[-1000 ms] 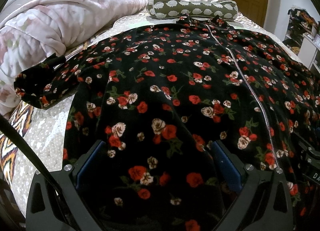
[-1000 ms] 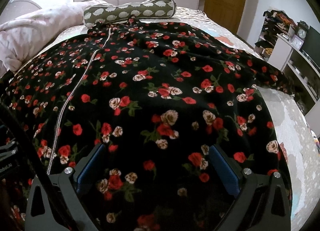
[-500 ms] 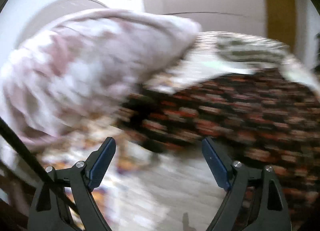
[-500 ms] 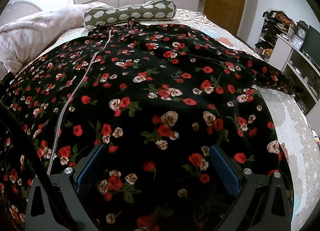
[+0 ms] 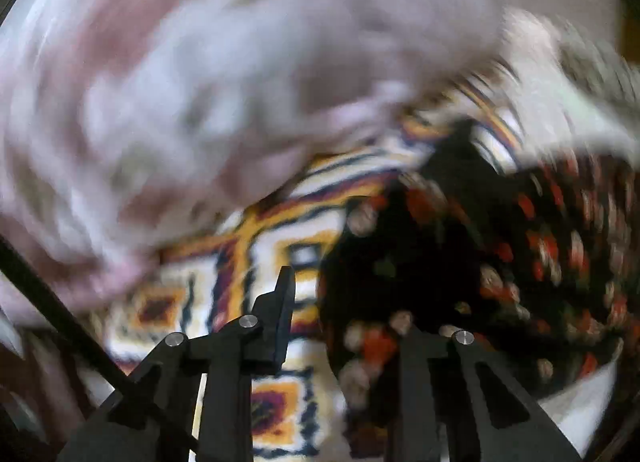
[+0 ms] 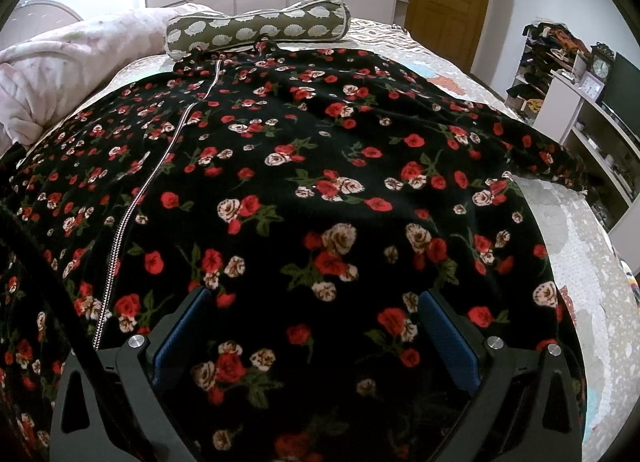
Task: Fold large clothes
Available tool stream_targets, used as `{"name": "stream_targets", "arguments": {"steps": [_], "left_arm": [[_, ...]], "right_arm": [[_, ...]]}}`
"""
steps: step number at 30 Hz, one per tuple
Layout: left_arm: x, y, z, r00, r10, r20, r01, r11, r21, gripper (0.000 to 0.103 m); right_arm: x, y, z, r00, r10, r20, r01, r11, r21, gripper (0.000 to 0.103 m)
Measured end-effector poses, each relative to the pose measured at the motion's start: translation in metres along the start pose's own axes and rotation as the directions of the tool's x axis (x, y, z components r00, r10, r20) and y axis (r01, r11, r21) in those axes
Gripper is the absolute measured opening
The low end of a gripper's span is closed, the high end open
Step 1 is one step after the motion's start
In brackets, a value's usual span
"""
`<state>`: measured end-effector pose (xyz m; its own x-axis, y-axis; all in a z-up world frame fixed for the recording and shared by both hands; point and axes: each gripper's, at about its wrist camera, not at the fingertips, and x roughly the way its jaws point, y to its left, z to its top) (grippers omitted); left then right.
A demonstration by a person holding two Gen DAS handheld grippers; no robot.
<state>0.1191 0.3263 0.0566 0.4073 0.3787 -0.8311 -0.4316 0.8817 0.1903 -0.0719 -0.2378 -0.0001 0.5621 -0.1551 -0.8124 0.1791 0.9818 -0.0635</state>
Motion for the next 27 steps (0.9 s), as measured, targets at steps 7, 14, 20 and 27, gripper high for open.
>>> {"name": "stream_targets", "arguments": {"steps": [7,14,20,27], "left_arm": [[-0.013,0.051,-0.035,0.987,-0.158,0.017,0.155,0.936,-0.317,0.054],[-0.011,0.058,-0.081,0.956,-0.291,0.035,0.270,0.829,-0.489,0.061],[-0.017,0.055,-0.118,0.953,-0.298,0.059,0.286,0.812,-0.509,0.062],[-0.034,0.051,-0.163,0.965,-0.244,0.101,0.256,0.773,-0.580,0.062]], "right_arm": [[0.000,0.000,0.000,1.000,0.002,-0.003,-0.002,1.000,0.001,0.103],[0.000,0.000,0.000,1.000,0.003,-0.003,-0.003,1.000,0.001,0.103],[0.000,0.000,0.000,1.000,0.004,-0.002,-0.004,1.000,0.002,0.103],[0.000,0.000,0.000,1.000,0.004,0.000,-0.004,1.000,0.003,0.103]]}}
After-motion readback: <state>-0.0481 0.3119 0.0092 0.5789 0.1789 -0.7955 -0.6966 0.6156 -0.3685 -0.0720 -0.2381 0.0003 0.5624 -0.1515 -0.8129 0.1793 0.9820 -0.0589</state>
